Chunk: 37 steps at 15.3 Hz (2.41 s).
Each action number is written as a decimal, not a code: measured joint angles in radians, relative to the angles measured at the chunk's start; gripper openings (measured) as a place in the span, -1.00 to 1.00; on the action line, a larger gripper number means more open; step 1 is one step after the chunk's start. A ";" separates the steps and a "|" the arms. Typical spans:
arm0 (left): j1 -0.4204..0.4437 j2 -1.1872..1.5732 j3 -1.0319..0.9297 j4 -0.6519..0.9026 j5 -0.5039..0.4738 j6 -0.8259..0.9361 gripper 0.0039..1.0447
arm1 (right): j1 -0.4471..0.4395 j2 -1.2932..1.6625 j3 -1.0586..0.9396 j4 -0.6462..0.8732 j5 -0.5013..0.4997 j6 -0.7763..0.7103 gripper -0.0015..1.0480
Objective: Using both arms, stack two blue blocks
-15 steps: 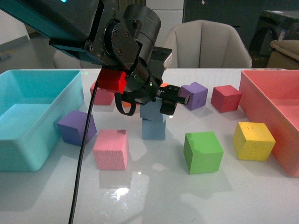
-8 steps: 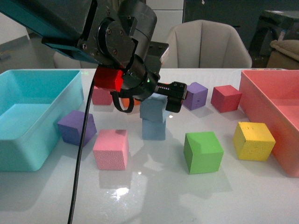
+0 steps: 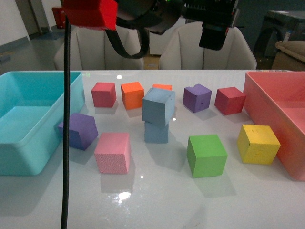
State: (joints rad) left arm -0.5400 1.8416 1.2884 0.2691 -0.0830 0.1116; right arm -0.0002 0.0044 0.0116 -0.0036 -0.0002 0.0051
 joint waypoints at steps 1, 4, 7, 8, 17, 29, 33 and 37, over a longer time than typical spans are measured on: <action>0.001 -0.069 -0.058 0.033 -0.012 0.014 0.88 | 0.000 0.000 0.000 0.000 0.000 0.000 0.87; 0.055 -0.349 -0.405 0.356 -0.330 -0.063 0.39 | 0.000 0.000 0.000 0.000 0.000 0.000 0.87; 0.201 -0.599 -0.751 0.466 -0.275 -0.105 -0.34 | 0.000 0.000 0.000 0.000 0.000 0.000 0.88; 0.228 -0.632 -0.837 0.473 -0.231 -0.105 -0.59 | 0.000 0.000 0.000 0.000 0.000 0.000 0.87; 0.415 -0.993 -1.146 0.437 -0.046 -0.109 -0.97 | 0.000 0.000 0.000 0.000 0.000 0.000 0.87; 0.537 -1.448 -1.278 0.120 0.083 -0.110 -0.97 | 0.000 0.000 0.000 0.000 0.000 0.000 0.87; 0.537 -1.567 -1.278 0.005 0.083 -0.110 -0.97 | 0.000 0.000 0.000 0.000 0.000 0.000 0.87; 0.537 -1.645 -1.278 -0.072 0.083 -0.110 -0.97 | 0.000 0.000 0.000 0.000 0.000 0.000 0.87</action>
State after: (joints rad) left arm -0.0029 0.1967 0.0109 0.1970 -0.0002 0.0013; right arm -0.0002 0.0044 0.0116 -0.0032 -0.0002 0.0051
